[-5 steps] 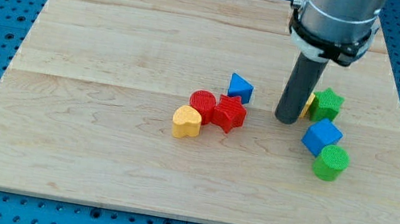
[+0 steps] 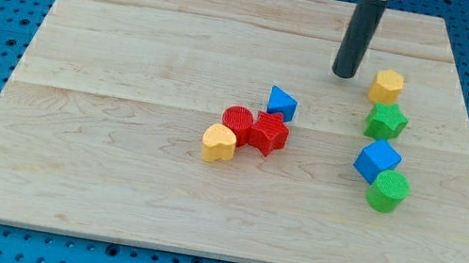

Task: Push the red circle to the left of the green star

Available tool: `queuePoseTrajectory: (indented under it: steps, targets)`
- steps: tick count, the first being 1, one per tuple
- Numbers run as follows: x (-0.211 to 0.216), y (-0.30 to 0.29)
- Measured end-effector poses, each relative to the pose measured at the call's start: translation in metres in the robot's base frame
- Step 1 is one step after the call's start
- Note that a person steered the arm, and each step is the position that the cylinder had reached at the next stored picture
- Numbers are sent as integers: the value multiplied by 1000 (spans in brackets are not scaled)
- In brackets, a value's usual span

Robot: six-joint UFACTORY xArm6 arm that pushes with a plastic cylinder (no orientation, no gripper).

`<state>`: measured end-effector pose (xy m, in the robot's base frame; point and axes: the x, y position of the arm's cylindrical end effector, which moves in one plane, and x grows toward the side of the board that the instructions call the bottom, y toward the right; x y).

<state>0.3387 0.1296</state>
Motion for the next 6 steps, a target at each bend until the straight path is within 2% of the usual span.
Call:
queuePoseTrajectory:
  steps: [1,4,6]
  targets:
    - [0,66]
    - [35,174]
    - [41,115]
